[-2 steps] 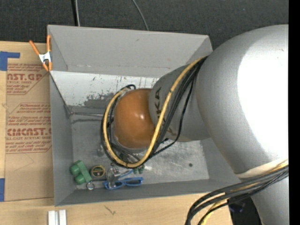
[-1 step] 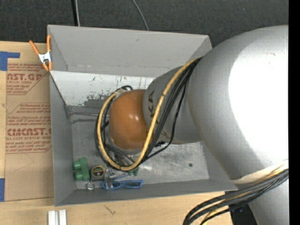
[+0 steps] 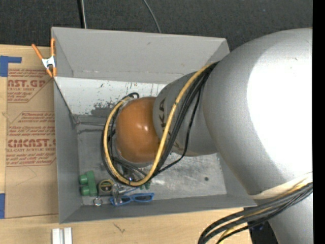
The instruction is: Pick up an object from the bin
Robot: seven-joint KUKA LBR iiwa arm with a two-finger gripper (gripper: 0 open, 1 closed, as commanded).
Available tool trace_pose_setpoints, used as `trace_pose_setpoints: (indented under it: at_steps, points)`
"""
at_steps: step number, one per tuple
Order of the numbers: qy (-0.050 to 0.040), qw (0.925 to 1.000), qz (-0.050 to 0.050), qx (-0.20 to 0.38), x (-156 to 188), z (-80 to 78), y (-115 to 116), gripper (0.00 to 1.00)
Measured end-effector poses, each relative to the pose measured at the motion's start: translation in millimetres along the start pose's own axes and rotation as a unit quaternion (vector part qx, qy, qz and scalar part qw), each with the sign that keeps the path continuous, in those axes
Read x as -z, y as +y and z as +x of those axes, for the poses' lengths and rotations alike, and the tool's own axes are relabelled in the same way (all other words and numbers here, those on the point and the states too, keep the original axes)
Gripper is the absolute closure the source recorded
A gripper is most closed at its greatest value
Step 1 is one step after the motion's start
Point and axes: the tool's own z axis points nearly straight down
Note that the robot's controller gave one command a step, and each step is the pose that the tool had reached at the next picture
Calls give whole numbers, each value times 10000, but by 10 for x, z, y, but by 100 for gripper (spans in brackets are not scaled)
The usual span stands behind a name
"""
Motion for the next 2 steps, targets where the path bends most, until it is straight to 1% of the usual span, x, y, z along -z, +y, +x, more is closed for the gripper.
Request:
trace_pose_setpoints:
  at_steps: [1,2]
  points:
    - [32,9973,8,738,-9,-73,92,0]
    - [-11,9921,-17,1250,-8,-40,32,0]
